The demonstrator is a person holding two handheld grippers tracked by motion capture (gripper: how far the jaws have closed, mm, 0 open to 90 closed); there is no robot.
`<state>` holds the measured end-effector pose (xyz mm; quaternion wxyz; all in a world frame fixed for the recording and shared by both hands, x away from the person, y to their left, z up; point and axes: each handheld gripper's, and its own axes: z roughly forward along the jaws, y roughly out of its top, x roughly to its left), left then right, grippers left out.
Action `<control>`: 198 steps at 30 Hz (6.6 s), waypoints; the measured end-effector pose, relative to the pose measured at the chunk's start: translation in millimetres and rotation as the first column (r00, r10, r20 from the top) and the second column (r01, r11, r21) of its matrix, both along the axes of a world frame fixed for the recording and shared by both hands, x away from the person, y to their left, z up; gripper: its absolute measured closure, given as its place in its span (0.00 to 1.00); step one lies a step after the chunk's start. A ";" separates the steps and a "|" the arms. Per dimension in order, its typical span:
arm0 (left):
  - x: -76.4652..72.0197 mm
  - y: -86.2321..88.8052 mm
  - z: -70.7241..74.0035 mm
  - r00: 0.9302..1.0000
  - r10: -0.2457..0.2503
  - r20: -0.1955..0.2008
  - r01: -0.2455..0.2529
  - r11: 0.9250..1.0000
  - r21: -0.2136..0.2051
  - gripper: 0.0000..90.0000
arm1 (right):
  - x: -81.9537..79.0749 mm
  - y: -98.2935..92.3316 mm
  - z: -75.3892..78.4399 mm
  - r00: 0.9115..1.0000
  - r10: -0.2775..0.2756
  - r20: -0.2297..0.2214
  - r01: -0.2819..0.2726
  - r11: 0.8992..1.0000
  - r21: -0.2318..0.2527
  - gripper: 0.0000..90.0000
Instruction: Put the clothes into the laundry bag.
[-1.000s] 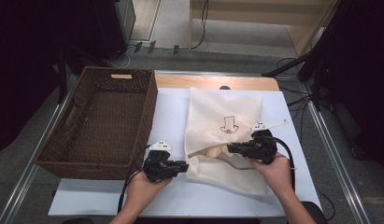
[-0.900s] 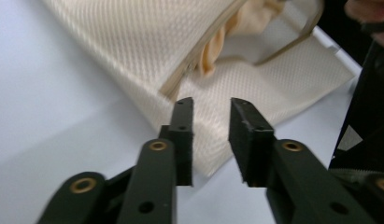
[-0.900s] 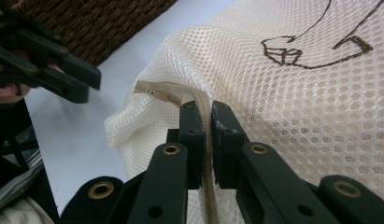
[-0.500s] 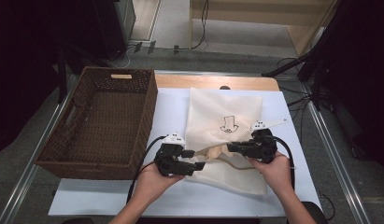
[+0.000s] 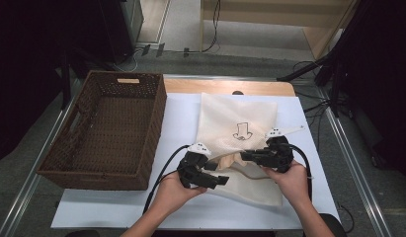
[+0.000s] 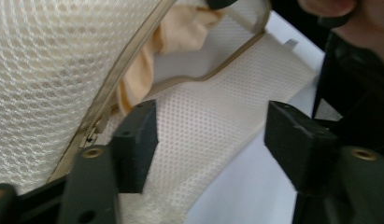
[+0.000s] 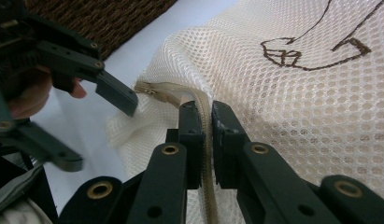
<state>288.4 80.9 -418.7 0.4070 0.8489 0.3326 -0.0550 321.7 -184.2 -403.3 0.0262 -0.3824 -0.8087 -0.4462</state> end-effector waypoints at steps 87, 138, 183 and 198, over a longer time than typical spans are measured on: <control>46.6 -42.6 -13.8 1.000 -0.011 0.014 0.010 0.998 0.068 0.64 | 11.3 3.9 -13.0 0.999 -0.040 -0.027 0.040 0.999 -0.030 0.95; 54.5 -52.7 -43.5 0.998 -0.049 0.049 0.047 0.998 0.045 0.64 | 10.9 2.3 -12.2 0.999 -0.040 -0.027 0.039 0.999 -0.032 0.95; 9.6 -25.0 18.1 0.994 -0.090 0.067 0.094 0.994 -0.060 1.00 | -26.0 2.2 -6.6 1.000 0.008 -0.019 -0.009 1.000 -0.029 0.94; 11.6 -2.7 17.3 0.998 -0.020 0.066 0.022 1.000 -0.023 0.65 | -25.9 2.0 -12.4 1.000 0.008 -0.011 -0.009 0.999 -0.051 0.93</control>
